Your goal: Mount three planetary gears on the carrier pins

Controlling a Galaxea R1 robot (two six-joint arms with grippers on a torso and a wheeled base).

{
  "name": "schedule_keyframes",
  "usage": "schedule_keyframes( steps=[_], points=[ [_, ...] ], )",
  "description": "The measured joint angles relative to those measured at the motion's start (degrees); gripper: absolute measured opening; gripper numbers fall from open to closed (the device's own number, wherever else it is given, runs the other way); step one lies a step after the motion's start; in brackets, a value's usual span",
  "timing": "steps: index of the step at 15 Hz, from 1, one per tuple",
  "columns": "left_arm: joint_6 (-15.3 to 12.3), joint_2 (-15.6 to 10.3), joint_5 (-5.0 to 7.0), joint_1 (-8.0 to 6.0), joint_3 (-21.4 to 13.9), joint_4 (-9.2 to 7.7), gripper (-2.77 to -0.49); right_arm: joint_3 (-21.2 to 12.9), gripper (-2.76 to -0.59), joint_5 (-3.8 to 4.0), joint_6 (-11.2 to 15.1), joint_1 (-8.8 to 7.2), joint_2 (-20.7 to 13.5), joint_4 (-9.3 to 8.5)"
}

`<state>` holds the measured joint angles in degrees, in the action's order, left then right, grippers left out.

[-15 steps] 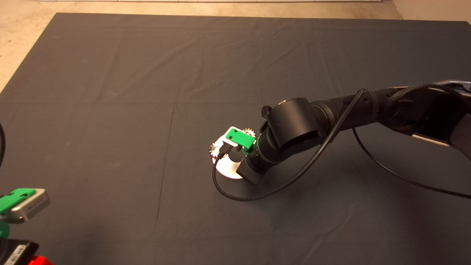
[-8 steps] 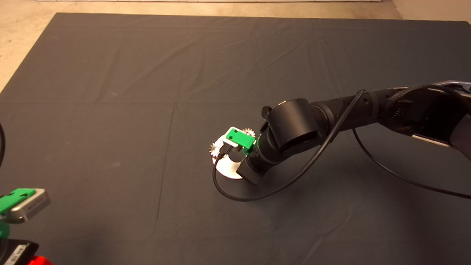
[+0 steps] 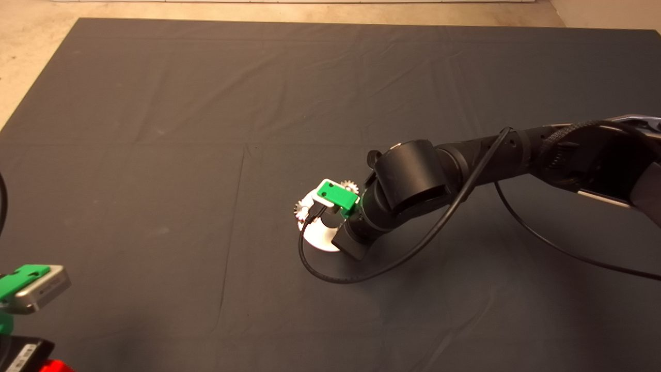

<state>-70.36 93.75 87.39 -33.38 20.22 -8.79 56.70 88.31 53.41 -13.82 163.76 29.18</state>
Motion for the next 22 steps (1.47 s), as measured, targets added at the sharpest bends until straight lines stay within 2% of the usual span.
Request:
schedule_keyframes(
  steps=[22],
  points=[
    [0.0,0.0,0.0,0.0,0.0,-0.24,-0.75,0.0,-2.36,0.0,-1.1,0.0,0.0,0.0]
  ],
)
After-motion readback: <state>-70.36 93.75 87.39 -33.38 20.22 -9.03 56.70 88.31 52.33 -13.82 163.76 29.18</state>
